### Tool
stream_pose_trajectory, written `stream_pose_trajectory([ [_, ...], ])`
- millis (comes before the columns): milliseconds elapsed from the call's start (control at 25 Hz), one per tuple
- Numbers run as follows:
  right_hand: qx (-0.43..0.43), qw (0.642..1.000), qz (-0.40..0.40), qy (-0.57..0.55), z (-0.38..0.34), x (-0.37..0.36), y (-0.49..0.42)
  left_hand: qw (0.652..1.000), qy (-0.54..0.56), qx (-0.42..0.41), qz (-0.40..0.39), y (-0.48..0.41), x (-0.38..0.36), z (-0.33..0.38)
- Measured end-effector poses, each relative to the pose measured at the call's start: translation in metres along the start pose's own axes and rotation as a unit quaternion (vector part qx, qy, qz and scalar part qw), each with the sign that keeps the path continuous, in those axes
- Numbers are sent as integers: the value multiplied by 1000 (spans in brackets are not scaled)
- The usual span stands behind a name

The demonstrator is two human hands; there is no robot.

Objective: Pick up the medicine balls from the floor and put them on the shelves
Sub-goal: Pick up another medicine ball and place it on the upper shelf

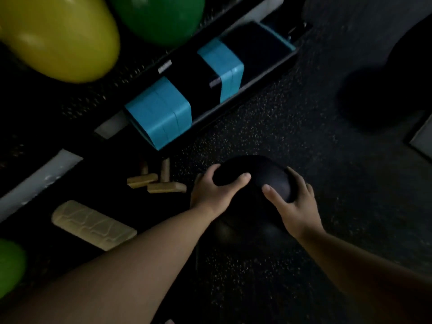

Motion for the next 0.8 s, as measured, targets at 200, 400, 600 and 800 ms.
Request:
stream_pose_trajectory([
  [200,100,994,28,-33,-175,83,47,992,18,-114,58,70,101,166],
  [400,214,974,34,-67,-391,149,140,963,50,-216,155,189,264,339],
  [600,365,923,12,-121,-614,195,279,912,49,-290,284,360,441,471],
  [800,479,864,-47,-145,-780,215,431,849,65,-342,397,538,582,537],
])
Point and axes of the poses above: each hand's wrist, its own y-axis away from the middle knuckle, its own x-axis out of the back of the hand, z = x × y, the point moved 6 cm from there along -y, towards the middle knuckle, and after that the axes turned 3 degrees about -x, right-handed, at the moved point
